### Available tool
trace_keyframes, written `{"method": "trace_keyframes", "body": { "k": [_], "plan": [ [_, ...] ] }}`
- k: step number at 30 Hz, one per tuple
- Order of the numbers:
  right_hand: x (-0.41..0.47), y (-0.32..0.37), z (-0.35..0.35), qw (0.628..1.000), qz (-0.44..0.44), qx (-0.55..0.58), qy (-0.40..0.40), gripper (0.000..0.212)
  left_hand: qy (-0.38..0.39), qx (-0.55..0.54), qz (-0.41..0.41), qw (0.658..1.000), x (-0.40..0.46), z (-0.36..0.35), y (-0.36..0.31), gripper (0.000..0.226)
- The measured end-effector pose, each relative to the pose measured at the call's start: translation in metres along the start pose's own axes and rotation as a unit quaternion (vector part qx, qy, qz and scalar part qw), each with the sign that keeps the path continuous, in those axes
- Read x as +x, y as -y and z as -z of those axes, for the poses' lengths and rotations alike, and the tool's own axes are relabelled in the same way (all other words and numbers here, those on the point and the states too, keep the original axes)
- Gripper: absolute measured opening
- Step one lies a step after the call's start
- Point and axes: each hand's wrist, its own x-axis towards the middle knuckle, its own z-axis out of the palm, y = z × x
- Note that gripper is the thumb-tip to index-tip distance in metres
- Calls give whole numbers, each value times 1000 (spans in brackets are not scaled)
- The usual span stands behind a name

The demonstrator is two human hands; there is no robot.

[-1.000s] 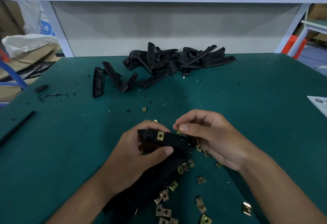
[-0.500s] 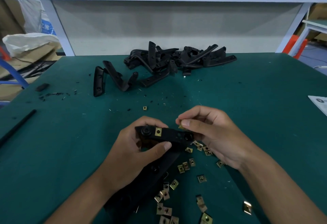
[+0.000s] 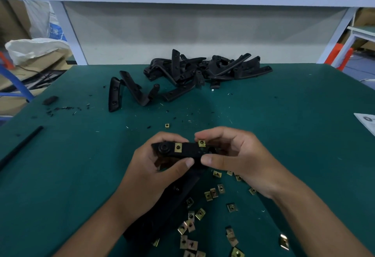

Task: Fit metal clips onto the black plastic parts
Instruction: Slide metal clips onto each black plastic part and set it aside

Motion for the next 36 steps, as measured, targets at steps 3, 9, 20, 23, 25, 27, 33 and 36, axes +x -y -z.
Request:
{"method": "trace_keyframes", "body": {
  "k": [3,9,20,23,25,27,33,36],
  "plan": [
    [2,-3,-3,999,34,-20,-29,48,-10,-11,6,1000,1,0,0,24],
    [3,-10,-7,986,69,-134,-75,43,-31,-16,18,999,0,0,1,22],
    [2,-11,-7,987,56,-128,-73,27,-31,13,3,999,0,0,6,30],
    [2,-10,-7,989,53,-120,-69,27,-32,14,5,999,0,0,7,31],
    [2,-11,-7,987,57,-129,-72,27,-32,11,6,999,1,0,6,29],
    [2,-11,-7,988,58,-124,-72,25,-34,9,3,999,1,-1,6,28],
    [2,-11,-9,987,56,-123,-81,26,-34,0,4,999,1,0,6,29],
    [2,-10,-9,989,52,-116,-77,25,-38,-10,7,999,1,-1,6,22]
  ]
}}
